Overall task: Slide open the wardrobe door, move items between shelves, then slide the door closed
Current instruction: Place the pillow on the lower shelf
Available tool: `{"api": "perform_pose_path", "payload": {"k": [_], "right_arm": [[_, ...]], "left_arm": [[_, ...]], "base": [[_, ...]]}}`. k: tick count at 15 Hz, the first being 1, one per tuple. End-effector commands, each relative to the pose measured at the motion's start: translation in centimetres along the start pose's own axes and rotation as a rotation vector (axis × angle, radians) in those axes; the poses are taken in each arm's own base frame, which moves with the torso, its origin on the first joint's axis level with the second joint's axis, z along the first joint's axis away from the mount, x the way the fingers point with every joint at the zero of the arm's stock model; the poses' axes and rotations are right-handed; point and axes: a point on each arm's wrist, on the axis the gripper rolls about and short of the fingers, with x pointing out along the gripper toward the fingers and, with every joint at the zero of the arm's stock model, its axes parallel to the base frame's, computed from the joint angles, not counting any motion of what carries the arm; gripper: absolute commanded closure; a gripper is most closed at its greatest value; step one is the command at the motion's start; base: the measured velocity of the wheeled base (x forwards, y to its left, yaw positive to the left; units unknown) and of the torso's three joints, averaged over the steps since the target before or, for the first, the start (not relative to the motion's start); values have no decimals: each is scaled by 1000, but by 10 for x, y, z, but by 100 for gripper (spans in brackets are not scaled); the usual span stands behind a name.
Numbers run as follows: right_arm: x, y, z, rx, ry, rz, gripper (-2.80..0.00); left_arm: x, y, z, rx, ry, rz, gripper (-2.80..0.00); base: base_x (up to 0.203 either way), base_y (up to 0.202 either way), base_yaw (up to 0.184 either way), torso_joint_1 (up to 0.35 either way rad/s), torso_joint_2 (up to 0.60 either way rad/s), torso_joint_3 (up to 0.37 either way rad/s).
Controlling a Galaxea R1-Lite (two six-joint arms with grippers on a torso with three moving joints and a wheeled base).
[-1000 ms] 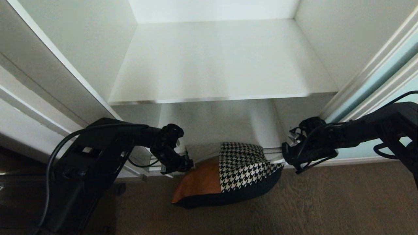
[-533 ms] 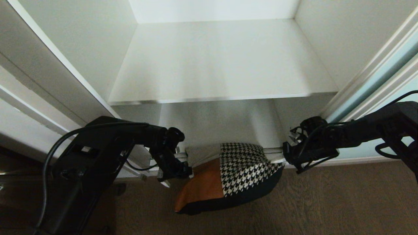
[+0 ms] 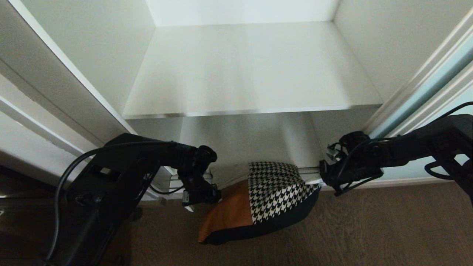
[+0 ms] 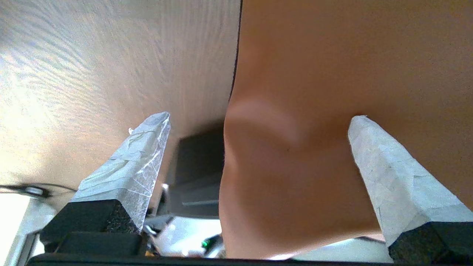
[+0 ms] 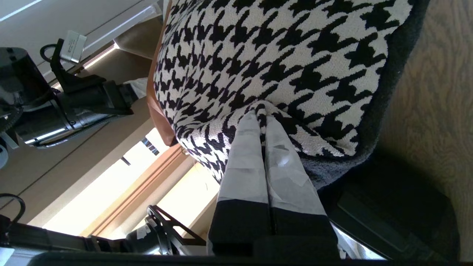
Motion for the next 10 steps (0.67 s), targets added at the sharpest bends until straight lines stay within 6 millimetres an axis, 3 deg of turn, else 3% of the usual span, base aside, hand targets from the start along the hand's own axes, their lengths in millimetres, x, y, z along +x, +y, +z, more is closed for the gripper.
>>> {"api": "perform_pose_path", "payload": {"k": [1,10], "right_arm": [[-2,0,1,3,-3,3,0],[-8,1,-4,6,-6,1,0]], "left_arm": [[1,-10,-3,11,-16,-9,-280],[-8,-23,4,-82,-119,-63,-280]], "base": [[0,0,0,0,0,0],[0,0,0,0,0,0]]}}
